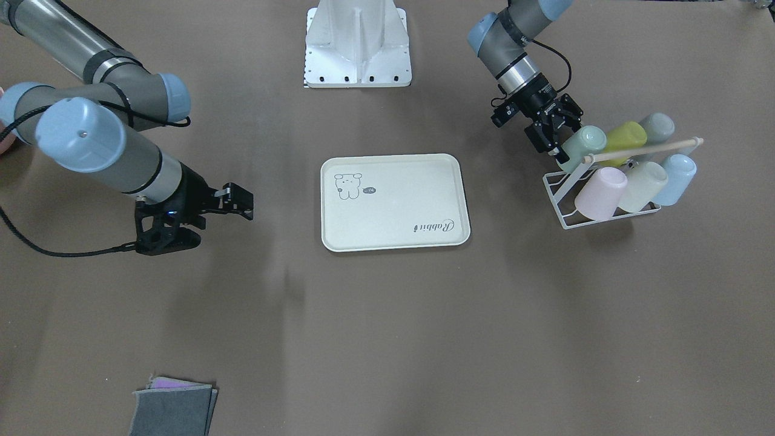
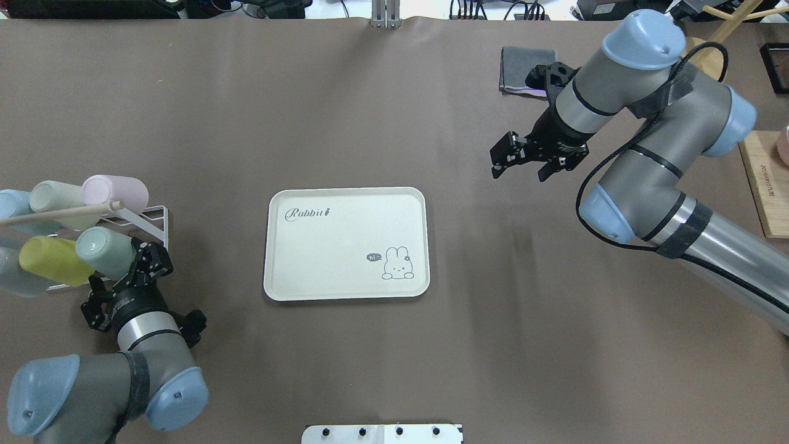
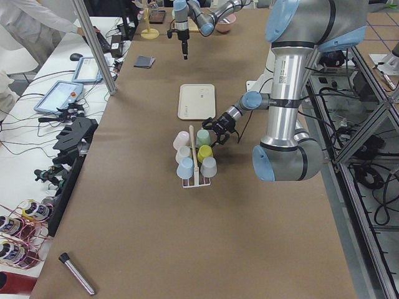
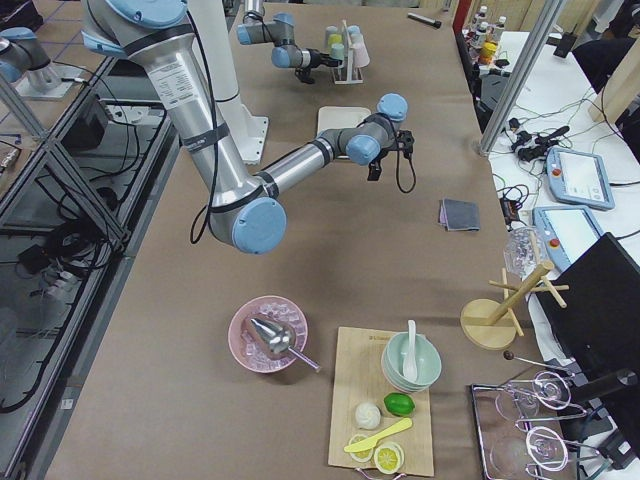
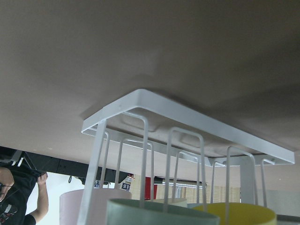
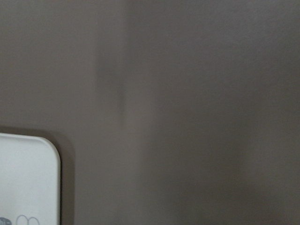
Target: Pick up and place green cup on tray
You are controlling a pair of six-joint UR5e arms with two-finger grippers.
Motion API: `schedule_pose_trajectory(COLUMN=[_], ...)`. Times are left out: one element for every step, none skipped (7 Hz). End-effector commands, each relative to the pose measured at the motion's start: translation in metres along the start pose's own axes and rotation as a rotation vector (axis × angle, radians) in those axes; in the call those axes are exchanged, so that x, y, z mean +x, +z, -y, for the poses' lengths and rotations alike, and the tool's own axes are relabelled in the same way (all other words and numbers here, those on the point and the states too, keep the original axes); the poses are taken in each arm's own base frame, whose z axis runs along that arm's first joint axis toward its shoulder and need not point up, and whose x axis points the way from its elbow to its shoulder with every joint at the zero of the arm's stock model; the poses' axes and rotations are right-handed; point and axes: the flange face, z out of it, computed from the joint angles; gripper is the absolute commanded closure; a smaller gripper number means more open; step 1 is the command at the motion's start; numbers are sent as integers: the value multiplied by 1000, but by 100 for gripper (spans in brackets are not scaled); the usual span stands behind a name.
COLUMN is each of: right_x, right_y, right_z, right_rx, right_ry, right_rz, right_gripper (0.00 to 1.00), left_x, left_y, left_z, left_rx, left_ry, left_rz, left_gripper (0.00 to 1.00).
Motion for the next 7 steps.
schedule_pose_trajectory(right_x=[64, 99, 152, 204, 242, 273, 299], right_y=[-37, -48, -66, -88, -113, -125, -131], right_z=[-13, -13, -15, -18, -20, -28, -39], right_rx=[2, 8, 15, 0, -29, -37, -36], right_ry=[-91, -136, -169, -222, -221, -216, -184], right_rz=[-42, -60, -93, -136, -171, -198, -208], right_gripper=[1, 1, 1, 1, 1, 1, 1], left_x=[-2, 0, 2, 3, 1, 0, -3], left_y=[4, 8, 16, 20, 19, 20, 23], left_z=[-1, 4, 17, 21, 19, 17, 12], left_rx=[-14, -22, -19, -20, -17, -19, -23], left_ry=[2, 9, -2, -1, 18, 16, 17], left_rz=[11, 8, 21, 24, 25, 24, 21], left_gripper=[3, 3, 3, 3, 3, 3, 3])
